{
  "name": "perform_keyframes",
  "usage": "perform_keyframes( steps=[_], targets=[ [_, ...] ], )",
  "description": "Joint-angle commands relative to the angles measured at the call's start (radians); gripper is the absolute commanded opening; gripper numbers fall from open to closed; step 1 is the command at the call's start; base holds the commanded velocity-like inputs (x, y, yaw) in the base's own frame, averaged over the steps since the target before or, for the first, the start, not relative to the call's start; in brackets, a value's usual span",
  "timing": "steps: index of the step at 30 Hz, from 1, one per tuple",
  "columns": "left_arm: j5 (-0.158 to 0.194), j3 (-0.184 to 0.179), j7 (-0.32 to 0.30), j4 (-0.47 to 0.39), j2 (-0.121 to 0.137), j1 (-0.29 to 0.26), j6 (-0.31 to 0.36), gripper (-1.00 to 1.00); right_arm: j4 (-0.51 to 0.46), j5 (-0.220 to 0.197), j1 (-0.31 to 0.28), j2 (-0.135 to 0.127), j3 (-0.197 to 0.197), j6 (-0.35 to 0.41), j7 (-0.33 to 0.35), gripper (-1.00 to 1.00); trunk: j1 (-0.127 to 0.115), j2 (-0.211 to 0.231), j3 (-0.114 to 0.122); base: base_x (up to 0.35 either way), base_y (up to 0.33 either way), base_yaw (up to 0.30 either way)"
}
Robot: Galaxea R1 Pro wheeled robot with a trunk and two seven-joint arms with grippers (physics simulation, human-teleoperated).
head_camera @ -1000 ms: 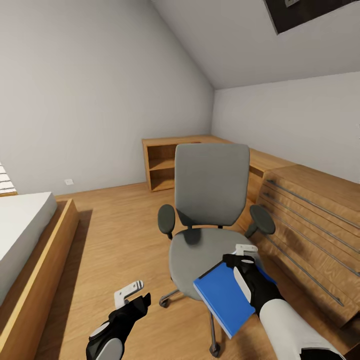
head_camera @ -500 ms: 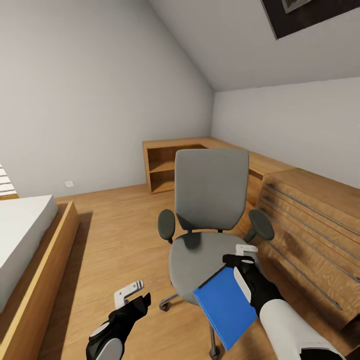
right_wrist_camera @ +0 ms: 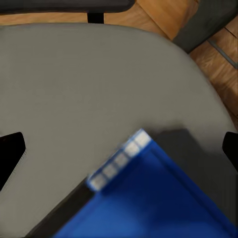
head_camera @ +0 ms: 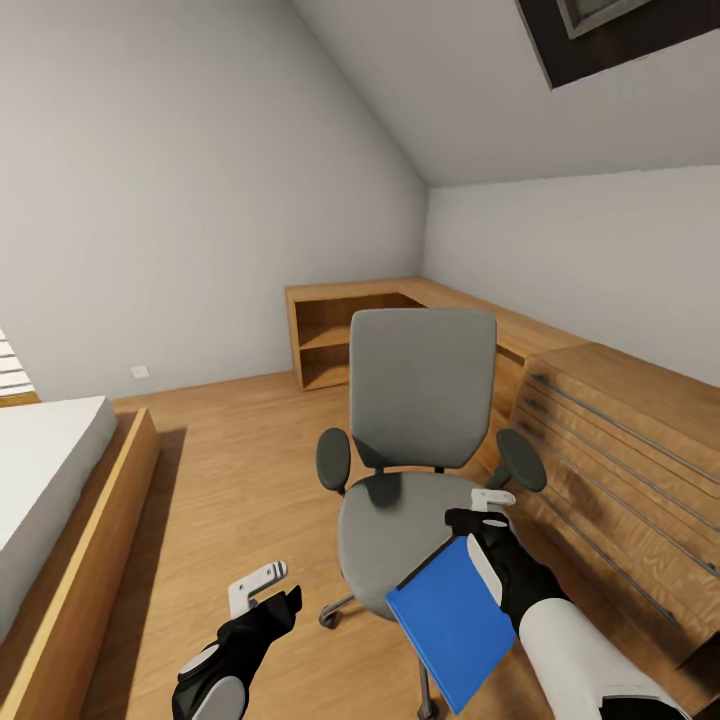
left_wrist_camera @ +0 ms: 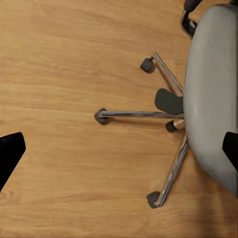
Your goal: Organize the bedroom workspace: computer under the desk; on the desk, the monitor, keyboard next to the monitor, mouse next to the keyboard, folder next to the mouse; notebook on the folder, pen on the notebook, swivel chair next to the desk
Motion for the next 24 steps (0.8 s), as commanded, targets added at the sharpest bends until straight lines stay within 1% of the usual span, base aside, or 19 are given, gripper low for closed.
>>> perform_keyframes(
  steps=[1,5,10,12,17,18,22,23,24],
  targets=[
    [0.005,-0.002,0.007,-0.001,0.001,-0.001,0.003,1.0,-0.002,-0.004,0.0,0.001,-0.002,0.005,-0.003,1.0,0.0,0.0,-0.001,0.0,0.0,0.0],
    [0.005,-0.002,0.007,-0.001,0.001,-0.001,0.003,1.0,-0.002,-0.004,0.0,0.001,-0.002,0.005,-0.003,1.0,0.0,0.0,-0.001,0.0,0.0,0.0],
    [0.004,-0.002,0.007,-0.001,0.001,-0.001,0.003,1.0,-0.005,-0.005,0.0,0.002,-0.001,0.005,-0.003,1.0,-0.019,0.035,0.015,0.0,0.0,0.0],
    [0.004,-0.002,0.007,-0.001,0.001,-0.001,0.003,1.0,-0.013,-0.005,0.0,0.002,-0.001,0.005,-0.004,1.0,-0.019,0.035,0.015,0.0,0.0,0.0],
    [0.005,-0.002,0.007,0.0,0.001,-0.001,0.004,1.0,-0.102,-0.006,0.001,0.006,-0.001,0.013,-0.005,1.0,-0.019,0.035,0.015,0.0,0.0,0.0],
    [0.005,-0.002,0.007,0.0,0.001,-0.001,0.004,1.0,-0.141,-0.006,0.003,0.009,-0.001,0.023,-0.006,1.0,-0.019,0.035,0.015,0.0,0.0,0.0],
    [0.005,-0.002,0.007,0.0,0.001,-0.001,0.004,1.0,-0.236,-0.006,0.011,0.017,-0.001,0.067,-0.006,1.0,-0.019,0.035,0.015,0.0,0.0,0.0],
    [0.004,-0.001,0.007,0.0,0.001,-0.001,0.004,1.0,-0.262,-0.006,0.016,0.019,-0.001,0.082,-0.006,1.0,-0.019,0.035,0.015,0.0,0.0,0.0],
    [0.004,-0.001,0.007,0.0,0.001,-0.001,0.004,1.0,-0.31,-0.006,0.029,0.026,-0.001,0.111,-0.006,1.0,-0.019,0.035,0.015,0.0,0.0,0.0]
  ],
)
